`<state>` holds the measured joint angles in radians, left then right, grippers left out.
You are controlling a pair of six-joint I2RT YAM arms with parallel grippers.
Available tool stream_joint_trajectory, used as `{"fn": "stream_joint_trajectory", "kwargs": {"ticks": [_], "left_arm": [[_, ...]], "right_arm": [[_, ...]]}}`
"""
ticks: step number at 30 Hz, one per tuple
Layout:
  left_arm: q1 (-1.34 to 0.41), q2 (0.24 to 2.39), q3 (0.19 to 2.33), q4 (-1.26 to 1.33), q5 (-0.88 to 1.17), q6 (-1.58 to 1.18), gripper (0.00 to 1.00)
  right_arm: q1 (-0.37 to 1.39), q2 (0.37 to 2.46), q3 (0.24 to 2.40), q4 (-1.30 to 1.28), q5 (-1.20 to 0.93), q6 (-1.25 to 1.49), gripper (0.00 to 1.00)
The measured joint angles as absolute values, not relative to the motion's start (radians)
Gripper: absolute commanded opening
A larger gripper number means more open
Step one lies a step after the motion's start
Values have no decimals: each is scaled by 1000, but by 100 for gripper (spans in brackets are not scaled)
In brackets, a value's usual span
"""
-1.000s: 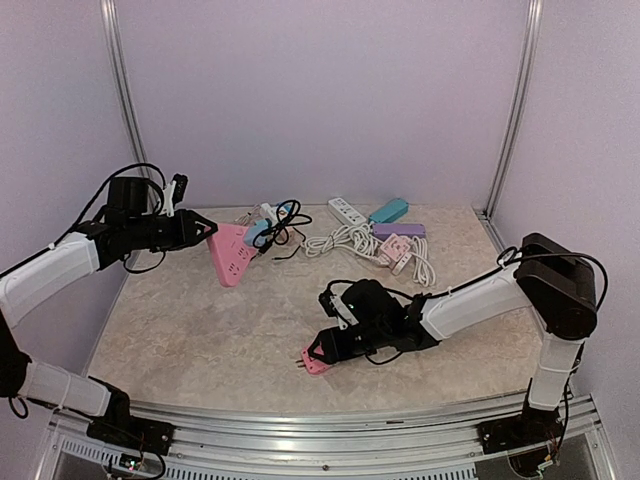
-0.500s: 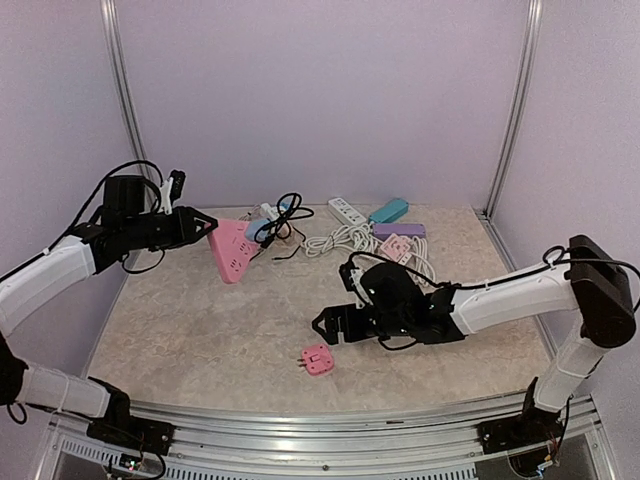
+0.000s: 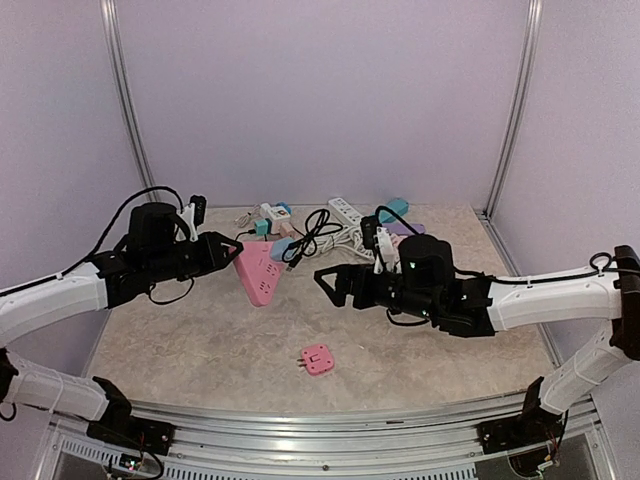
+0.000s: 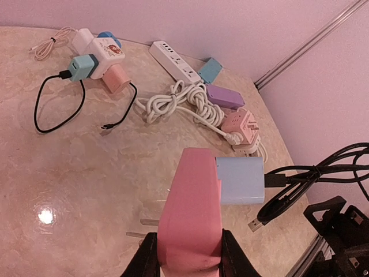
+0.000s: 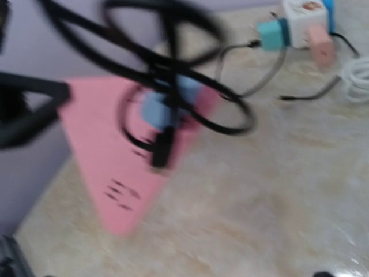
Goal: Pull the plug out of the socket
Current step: Remove the plug from the socket.
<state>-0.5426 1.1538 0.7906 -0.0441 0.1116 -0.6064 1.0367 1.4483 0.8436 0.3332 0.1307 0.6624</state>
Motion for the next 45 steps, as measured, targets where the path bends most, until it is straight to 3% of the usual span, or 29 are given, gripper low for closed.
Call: {"fn": "stream_joint_trajectory", "kwargs": {"ticks": [7, 27, 36, 45], "left_arm": [[-625, 1220, 791, 35, 35, -706, 24], [-738, 1259, 789, 61, -141, -782, 24], [-746, 1276, 789, 64, -163, -785, 24], [-768, 1295, 790, 81, -176, -781, 24]], "right_arm": [[1039, 1493, 868, 440, 78, 715, 84], [978, 1675, 984, 388, 80, 920, 65], [965, 1708, 1016, 395, 68, 940, 59], [946, 1762, 1065, 413, 70, 960, 61]]}}
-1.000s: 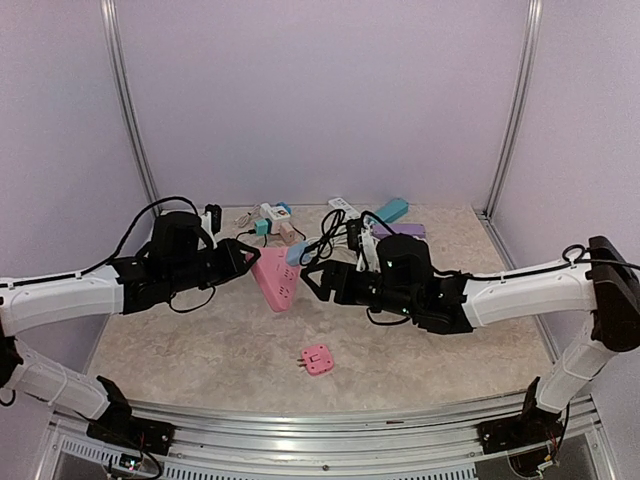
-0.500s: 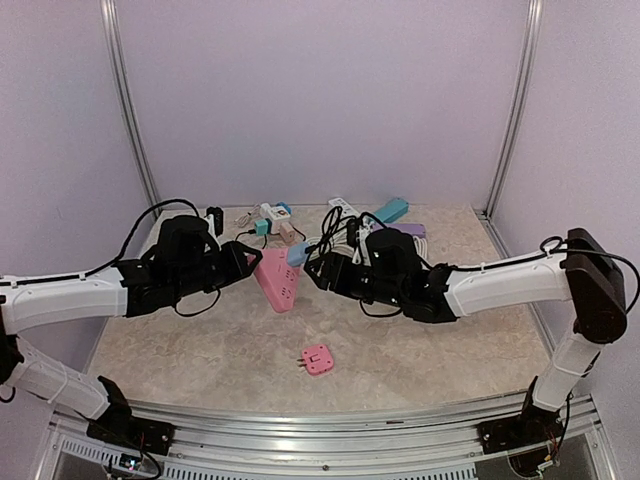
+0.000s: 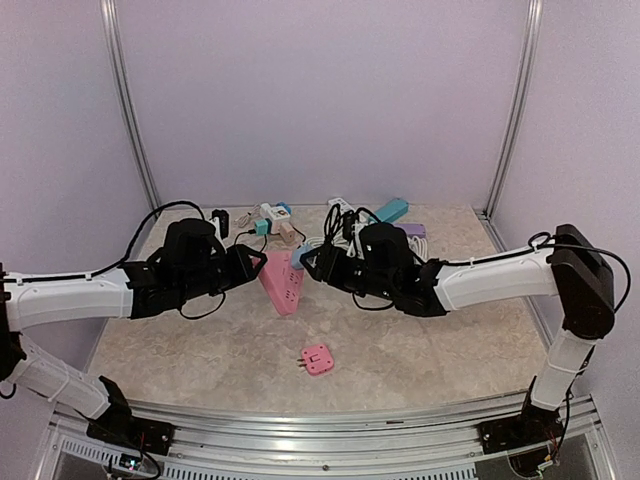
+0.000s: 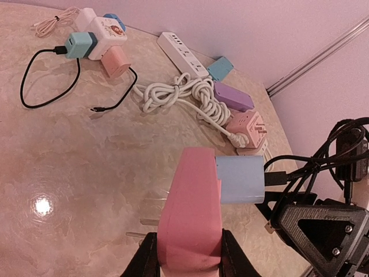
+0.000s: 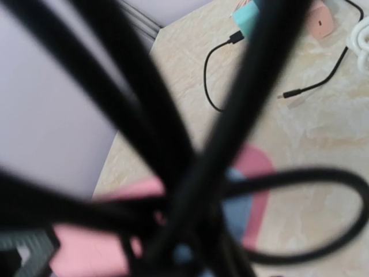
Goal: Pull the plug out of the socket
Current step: Remove the plug from the socket.
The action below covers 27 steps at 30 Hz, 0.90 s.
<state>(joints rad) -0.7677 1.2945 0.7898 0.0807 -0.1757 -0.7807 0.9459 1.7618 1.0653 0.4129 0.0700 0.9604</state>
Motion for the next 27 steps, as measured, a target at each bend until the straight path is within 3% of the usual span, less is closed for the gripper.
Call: {"fn": "stream_joint_trajectory", "kwargs": {"ticks": [27], "left_arm": [[-817, 1329, 793, 103, -242, -778, 25]], "right_arm": [[925, 1859, 1134, 432, 101, 998, 33]]}}
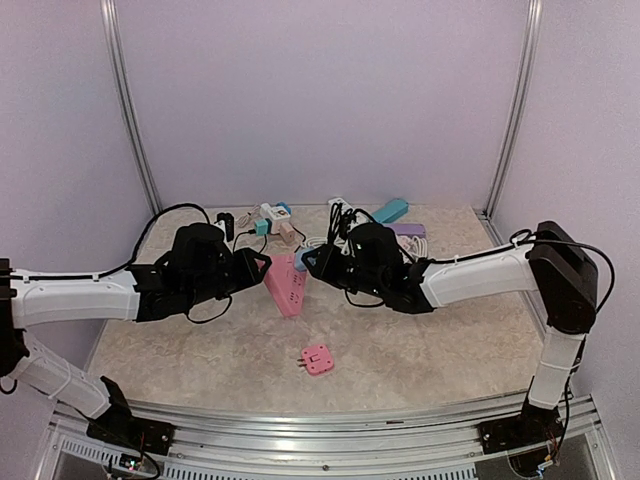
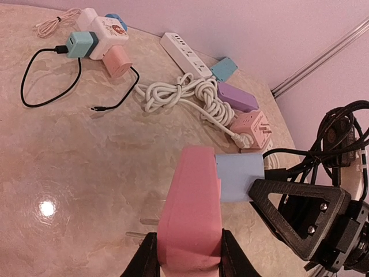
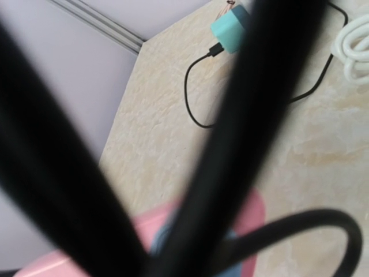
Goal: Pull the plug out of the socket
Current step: Remove the plug from the socket.
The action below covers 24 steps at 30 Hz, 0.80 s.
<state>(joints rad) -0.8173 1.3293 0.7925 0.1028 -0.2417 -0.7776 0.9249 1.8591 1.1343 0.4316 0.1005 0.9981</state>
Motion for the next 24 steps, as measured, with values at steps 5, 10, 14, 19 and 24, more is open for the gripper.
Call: {"fn": "stream_joint_trajectory", "kwargs": {"ticks": [5, 10, 14, 19, 24], "left_arm": [[-822, 1341, 796, 104, -253, -776, 25], [-826, 1355, 805, 104, -262, -774, 35], [-834, 1360, 813, 107, -238, -768, 60], [-850, 1354, 818, 114, -186, -754, 92], [-825, 1320, 818, 107, -128, -755, 99]], "right_arm": [[923, 1872, 1145, 430, 109, 1012, 20], [919, 1877, 1149, 424, 110, 1017, 0], [914, 1877, 1146, 426, 114, 1024, 0], [911, 1870, 1103, 442, 133, 1027, 0], [904, 1852, 1044, 444, 155, 1015, 0]]}}
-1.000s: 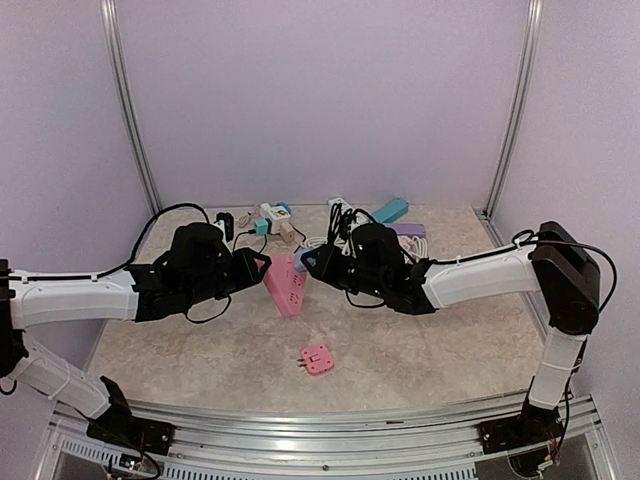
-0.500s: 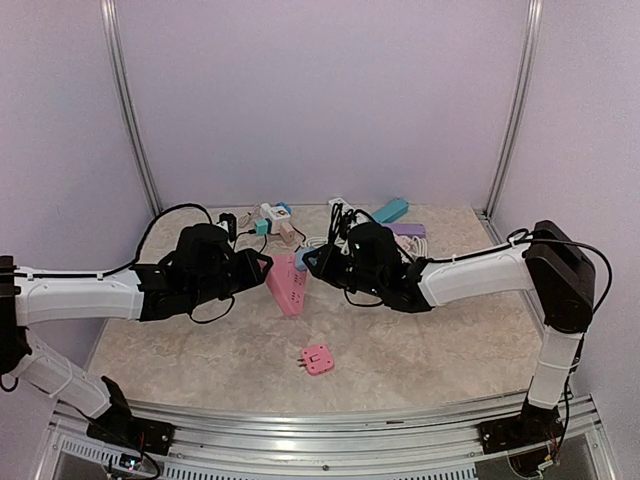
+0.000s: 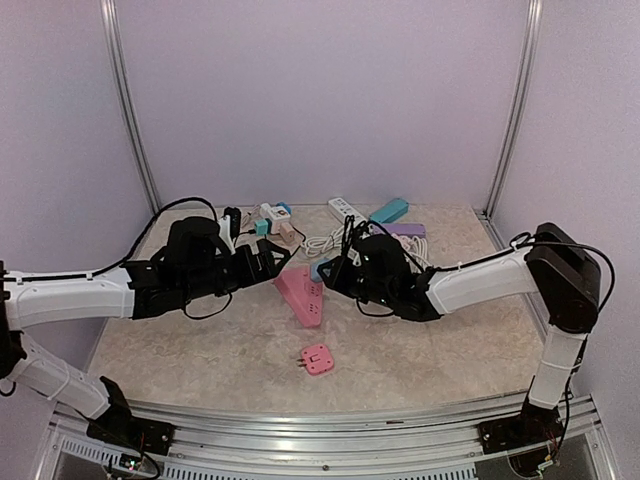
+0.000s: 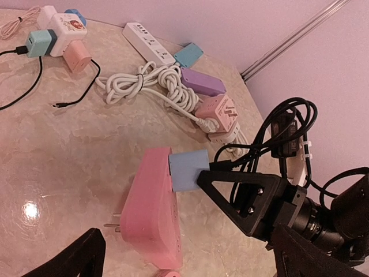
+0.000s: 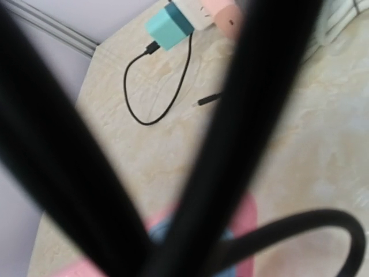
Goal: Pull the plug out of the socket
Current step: Remove the plug from the socket.
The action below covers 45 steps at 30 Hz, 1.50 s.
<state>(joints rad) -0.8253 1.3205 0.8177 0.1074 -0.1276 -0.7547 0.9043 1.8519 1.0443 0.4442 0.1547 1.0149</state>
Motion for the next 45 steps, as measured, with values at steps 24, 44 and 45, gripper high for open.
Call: {"fn": "stream_joint_trajectory", "kwargs": {"ticks": [24, 44, 45], "left_arm": [[-551, 1412, 1155, -226, 638, -411, 94], [-551, 1614, 1182, -252, 814, -353, 81], [-551, 1621, 1182, -251, 814, -353, 79]], "right_arm": [[903, 1618, 884, 640, 14, 552, 0], [968, 1622, 956, 516, 65, 377, 0], [973, 1623, 965, 514, 69, 369, 0]]}}
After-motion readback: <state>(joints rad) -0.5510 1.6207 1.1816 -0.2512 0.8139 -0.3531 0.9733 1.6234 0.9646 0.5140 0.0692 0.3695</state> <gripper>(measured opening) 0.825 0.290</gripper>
